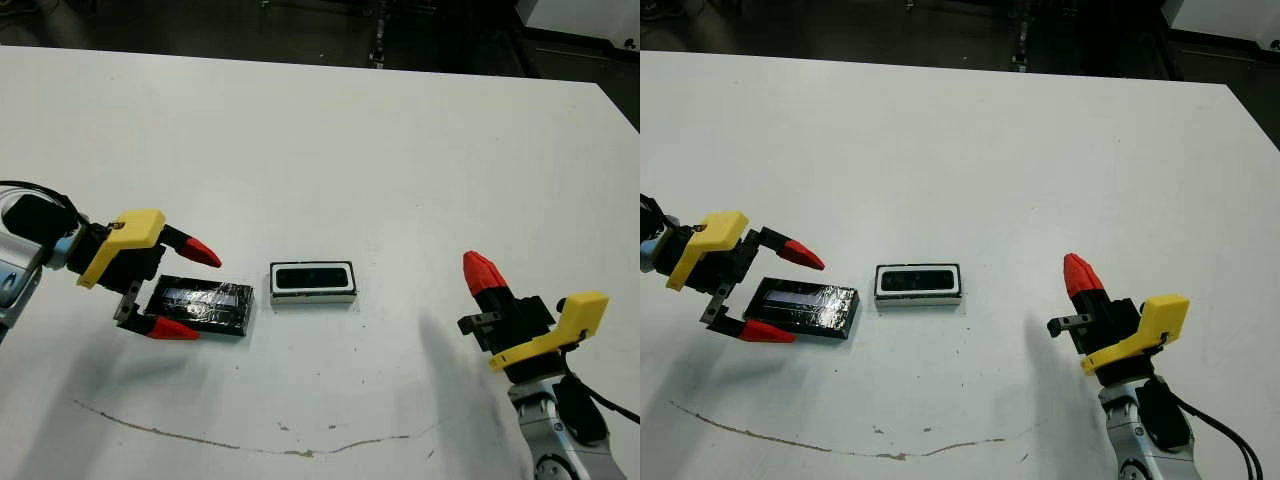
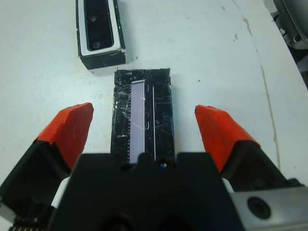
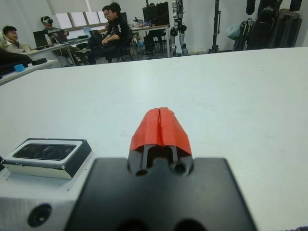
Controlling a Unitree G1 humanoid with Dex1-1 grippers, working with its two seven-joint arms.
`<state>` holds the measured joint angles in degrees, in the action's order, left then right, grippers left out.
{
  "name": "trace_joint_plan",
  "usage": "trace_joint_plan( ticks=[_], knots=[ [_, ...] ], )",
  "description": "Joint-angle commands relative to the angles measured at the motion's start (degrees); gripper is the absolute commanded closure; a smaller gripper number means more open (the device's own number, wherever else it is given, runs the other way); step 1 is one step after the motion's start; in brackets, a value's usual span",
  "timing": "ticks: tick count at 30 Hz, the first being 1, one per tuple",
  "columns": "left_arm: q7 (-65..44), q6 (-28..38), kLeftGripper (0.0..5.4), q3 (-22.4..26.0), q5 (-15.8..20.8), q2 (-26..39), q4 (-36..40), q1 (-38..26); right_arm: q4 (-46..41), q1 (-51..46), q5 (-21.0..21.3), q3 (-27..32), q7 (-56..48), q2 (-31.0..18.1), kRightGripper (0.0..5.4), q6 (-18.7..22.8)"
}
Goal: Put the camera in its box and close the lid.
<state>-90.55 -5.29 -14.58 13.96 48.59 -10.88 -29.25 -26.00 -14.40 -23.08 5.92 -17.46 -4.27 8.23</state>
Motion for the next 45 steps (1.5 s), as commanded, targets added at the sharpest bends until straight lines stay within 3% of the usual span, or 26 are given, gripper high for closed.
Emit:
trace_joint_plan(
  ticks=[1, 10, 21, 32, 36, 45],
  knots=[
    [-0.3, -0.5, 0.0, -0.2, -0.4, -0.6, -0.4, 0.5, 0.3, -0.7, -0.2, 0.4, -0.3, -1.0, 5.39, -0.4],
    [0.0, 0.3, 0.0, 0.1, -0.7, -1.5, -1.5, 1.0, -0.1, -0.9, -0.6, 0.6, -0.1, -1.0, 5.39, 0.3],
    [2.0, -5.2, 0.0, 0.8, 0.0, -2.3, -2.8, 1.8, -0.3, -1.1, -0.7, 0.5, 0.1, -1.2, 5.39, 0.3],
    [2.9, -1.1, 0.0, 1.0, -1.3, -2.3, -3.0, 2.9, -0.5, -1.4, -0.7, 0.3, 0.3, -1.5, 5.39, 0.1],
    [2.9, -2.5, 0.0, 0.5, -2.1, -1.6, -2.3, 3.2, -0.8, -1.6, -0.4, 0.3, 0.5, -1.6, 5.39, 0.1],
    [4.1, -6.3, 1.12, 0.5, -3.3, -0.5, 0.4, 4.1, -1.3, -1.6, -0.4, 0.3, 0.6, -1.6, 5.4, 0.2]
  ],
)
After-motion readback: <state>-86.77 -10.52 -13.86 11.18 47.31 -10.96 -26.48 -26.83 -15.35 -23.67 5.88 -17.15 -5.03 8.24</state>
